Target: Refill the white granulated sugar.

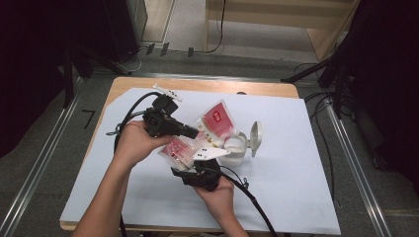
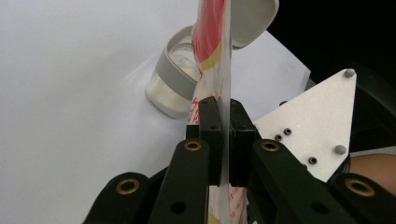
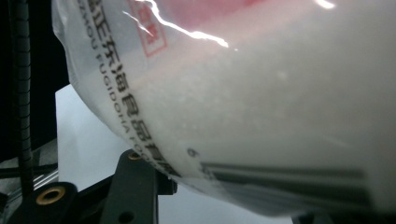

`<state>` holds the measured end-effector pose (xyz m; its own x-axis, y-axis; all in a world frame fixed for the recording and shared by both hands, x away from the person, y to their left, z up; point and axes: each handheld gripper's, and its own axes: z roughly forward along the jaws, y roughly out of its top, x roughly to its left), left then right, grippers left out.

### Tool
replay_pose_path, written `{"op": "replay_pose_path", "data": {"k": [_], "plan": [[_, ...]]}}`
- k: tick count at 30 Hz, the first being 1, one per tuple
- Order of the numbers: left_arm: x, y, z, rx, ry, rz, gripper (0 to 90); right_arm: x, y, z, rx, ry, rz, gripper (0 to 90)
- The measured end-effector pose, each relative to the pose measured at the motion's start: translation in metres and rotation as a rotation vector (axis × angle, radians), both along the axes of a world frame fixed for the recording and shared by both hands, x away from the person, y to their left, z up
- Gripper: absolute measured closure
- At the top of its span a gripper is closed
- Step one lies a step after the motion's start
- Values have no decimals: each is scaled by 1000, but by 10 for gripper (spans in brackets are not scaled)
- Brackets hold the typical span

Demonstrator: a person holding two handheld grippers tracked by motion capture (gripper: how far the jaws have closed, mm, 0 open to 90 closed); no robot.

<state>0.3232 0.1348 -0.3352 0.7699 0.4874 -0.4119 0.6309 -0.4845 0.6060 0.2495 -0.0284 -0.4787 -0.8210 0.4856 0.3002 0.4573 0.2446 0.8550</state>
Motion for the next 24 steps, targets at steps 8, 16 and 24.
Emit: {"op": "replay_pose_path", "data": {"k": [8,16,24], "plan": [[-4,15,3,-50,-4,5,883,-1,-1,6,2,-24,-22,580],[-4,26,4,-65,-5,25,895,2,-5,8,0,-5,-68,578],[-9,35,5,-94,-13,20,896,7,-8,8,30,36,-98,571]]}}
